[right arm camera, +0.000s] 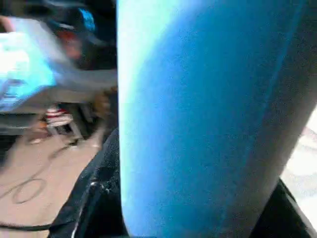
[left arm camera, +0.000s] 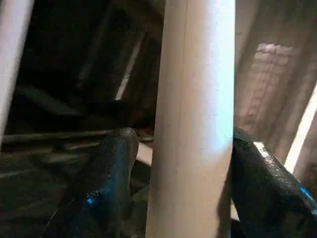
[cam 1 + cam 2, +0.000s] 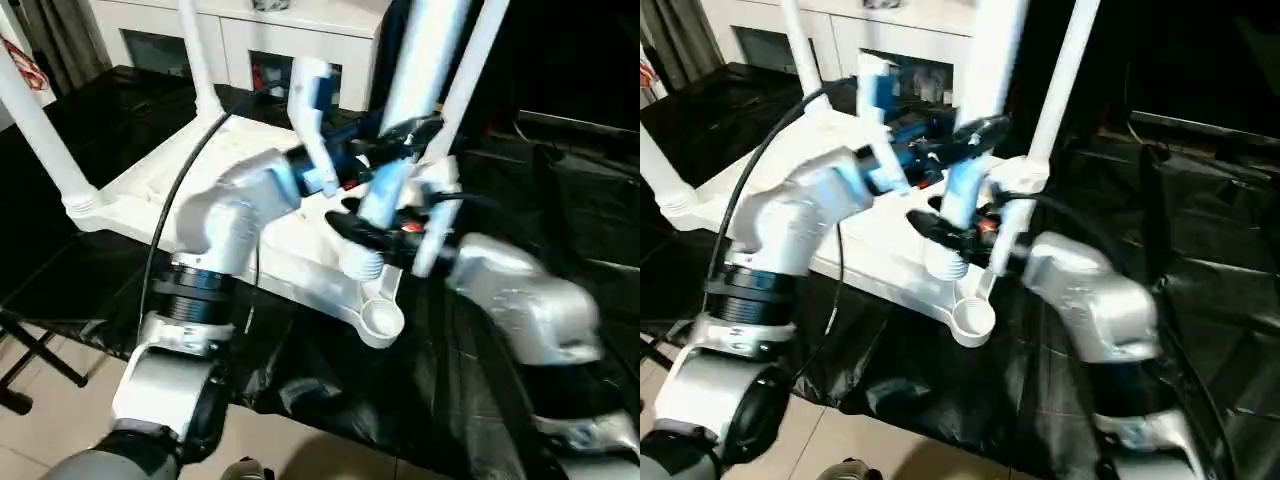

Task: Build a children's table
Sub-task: Pick table leg

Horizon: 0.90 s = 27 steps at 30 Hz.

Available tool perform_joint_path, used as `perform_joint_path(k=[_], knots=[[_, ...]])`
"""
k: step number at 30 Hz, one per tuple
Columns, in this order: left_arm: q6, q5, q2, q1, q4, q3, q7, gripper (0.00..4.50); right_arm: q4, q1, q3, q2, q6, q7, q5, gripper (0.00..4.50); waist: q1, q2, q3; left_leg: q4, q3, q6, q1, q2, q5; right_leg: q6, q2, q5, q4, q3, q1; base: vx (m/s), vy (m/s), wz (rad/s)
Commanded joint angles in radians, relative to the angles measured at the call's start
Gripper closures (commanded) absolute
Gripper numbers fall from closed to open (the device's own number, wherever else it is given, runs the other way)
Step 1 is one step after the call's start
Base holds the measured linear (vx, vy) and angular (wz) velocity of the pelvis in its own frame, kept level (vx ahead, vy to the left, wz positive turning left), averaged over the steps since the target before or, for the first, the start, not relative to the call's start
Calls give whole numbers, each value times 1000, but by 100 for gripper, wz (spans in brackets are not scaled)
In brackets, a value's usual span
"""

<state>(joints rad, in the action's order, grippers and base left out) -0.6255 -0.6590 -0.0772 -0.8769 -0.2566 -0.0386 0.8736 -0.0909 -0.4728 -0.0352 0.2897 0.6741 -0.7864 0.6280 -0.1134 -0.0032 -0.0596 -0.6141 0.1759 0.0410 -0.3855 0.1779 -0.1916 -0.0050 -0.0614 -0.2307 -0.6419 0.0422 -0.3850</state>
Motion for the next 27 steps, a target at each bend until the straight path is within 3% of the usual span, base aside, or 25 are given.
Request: perform_joint_path(k=[1,4,6,8,12,19,20,27], knots=[[-21,-7,-15,6,8,-7,17,151,-52,12,18,25,14,-48,31,259,-1,-2,67,74,-17,-12,20,51,-93,-246,-84,42,72,-47,52,0,0,0],[-5,10,-31,14,20,27,52,151,-70,27,-5,64,33,-92,32,259,-1,-2,66,75,-18,-4,19,51,-95,-234,-84,14,74,-48,53,0,0,0],[1,15,-36,18,26,40,69,187,-72,29,-11,75,37,-100,30,259,0,-2,66,75,-18,-1,19,51,-95,-233,-84,6,76,-48,52,0,0,0],[5,20,-41,15,21,44,73,187,-74,33,-18,89,42,-106,33,259,0,-2,68,75,-19,0,19,51,-86,-235,-85,18,74,-47,52,0,0,0],[18,30,-38,9,7,37,63,230,-74,34,-22,101,42,-111,28,259,0,-2,68,73,-18,-2,18,51,-83,-243,-85,33,73,-47,53,0,0,0],[71,27,-27,14,1,11,56,259,-63,28,-34,111,-2,-94,-34,259,0,-1,68,72,-18,-4,19,51,-81,-247,-84,39,73,-47,53,0,0,0],[72,28,-28,16,4,11,58,265,-60,26,-34,110,-2,-89,-36,189,0,-1,69,72,-19,-4,19,51,-82,-248,-84,40,72,-46,53,0,0,0],[83,51,-54,34,19,44,87,267,-46,10,-29,118,-10,-61,-62,146,1,2,70,73,-19,1,21,52,-86,-246,-83,46,70,-46,52,0,0,0]])
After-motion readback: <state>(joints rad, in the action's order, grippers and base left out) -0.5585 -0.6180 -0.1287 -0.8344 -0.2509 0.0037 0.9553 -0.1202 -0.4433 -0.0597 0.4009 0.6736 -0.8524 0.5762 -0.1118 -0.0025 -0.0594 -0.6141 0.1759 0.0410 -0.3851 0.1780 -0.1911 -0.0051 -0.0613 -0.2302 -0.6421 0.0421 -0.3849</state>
